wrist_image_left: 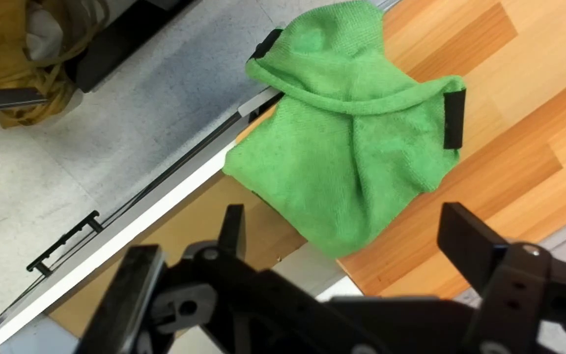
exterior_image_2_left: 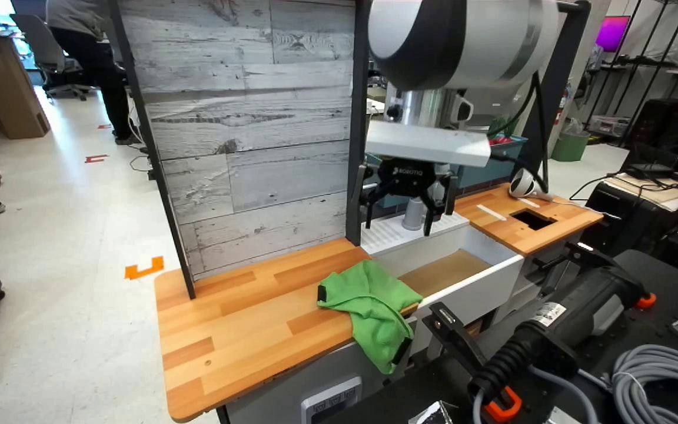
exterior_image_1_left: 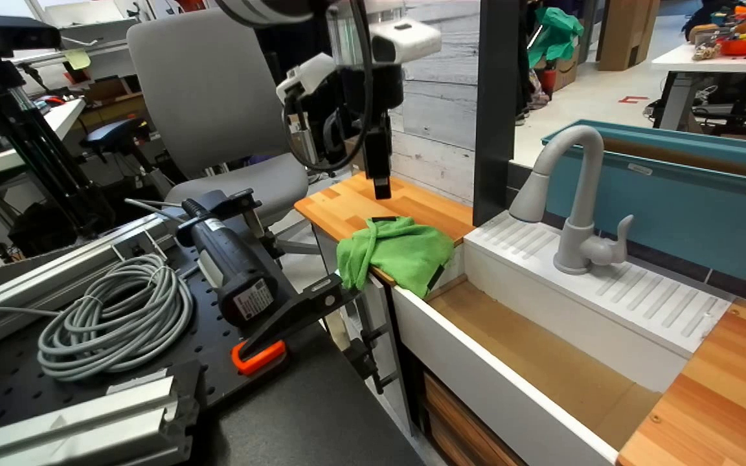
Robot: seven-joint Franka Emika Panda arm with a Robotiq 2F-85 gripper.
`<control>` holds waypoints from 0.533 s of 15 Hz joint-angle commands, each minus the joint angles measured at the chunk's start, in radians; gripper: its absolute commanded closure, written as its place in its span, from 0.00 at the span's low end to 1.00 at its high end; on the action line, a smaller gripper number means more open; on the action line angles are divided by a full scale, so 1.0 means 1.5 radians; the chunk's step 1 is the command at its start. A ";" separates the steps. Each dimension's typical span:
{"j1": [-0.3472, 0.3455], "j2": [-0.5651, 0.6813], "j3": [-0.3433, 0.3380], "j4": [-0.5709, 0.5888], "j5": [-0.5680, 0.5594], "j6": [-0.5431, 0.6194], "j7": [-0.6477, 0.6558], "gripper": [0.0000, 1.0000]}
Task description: Move the green cloth to the left
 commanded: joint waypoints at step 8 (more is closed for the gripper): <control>0.054 0.306 -0.018 0.248 0.052 0.007 -0.007 0.00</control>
